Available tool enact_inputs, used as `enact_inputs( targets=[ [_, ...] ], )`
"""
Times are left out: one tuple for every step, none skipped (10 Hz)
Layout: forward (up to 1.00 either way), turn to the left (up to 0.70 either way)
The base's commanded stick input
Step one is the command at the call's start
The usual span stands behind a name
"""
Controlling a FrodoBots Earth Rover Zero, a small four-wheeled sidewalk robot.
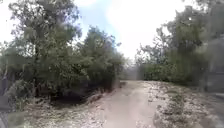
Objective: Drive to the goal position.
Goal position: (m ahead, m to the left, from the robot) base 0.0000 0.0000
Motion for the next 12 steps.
enact_inputs(
  targets=[
    [0.45, -0.27],
    [0.45, -0.27],
    [0.45, -0.27],
    [0.45, -0.27],
    [0.45, -0.27],
    [0.45, -0.27],
    [0.45, -0.27],
    [0.45, -0.24],
    [0.45, 0.0],
    [0.45, 0.0],
    [0.45, 0.0],
    [0.45, 0.0]
  ],
)
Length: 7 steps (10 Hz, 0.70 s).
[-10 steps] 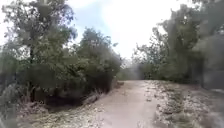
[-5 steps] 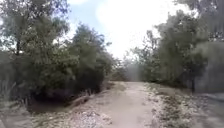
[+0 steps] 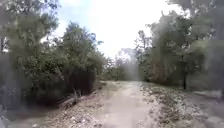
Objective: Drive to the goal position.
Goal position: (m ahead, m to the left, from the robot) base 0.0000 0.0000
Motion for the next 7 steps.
enact_inputs(
  targets=[
    [0.45, 0.0],
    [0.45, 0.0],
    [0.45, 0.0],
    [0.45, 0.0],
    [0.45, 0.0],
    [0.45, 0.0],
    [0.45, 0.0]
  ],
)
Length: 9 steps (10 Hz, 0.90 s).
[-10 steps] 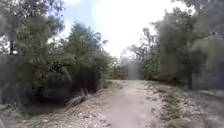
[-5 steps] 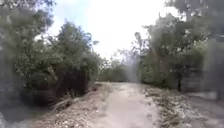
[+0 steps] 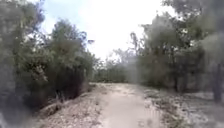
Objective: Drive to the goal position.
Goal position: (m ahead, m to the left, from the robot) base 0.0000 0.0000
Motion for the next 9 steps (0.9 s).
enact_inputs(
  targets=[
    [0.45, 0.0],
    [0.45, 0.0],
    [0.45, 0.0],
    [0.45, 0.0],
    [0.45, 0.0],
    [0.45, 0.0],
    [0.45, 0.0],
    [0.45, 0.0],
    [0.45, 0.0]
  ],
)
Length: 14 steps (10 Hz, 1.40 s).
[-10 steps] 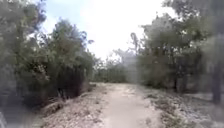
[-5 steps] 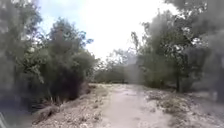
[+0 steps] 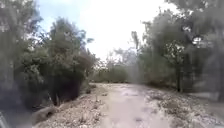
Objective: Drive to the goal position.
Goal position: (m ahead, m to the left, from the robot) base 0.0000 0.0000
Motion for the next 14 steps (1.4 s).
enact_inputs(
  targets=[
    [0.45, 0.0],
    [0.45, 0.0],
    [0.45, 0.0],
    [0.45, 0.0],
    [0.45, 0.0],
    [0.45, 0.0],
    [0.45, 0.0],
    [0.45, 0.0],
    [0.45, 0.0],
    [0.45, 0.0],
    [0.45, 0.0],
    [0.45, 0.0],
    [0.45, 0.0],
    [0.45, 0.0]
  ],
)
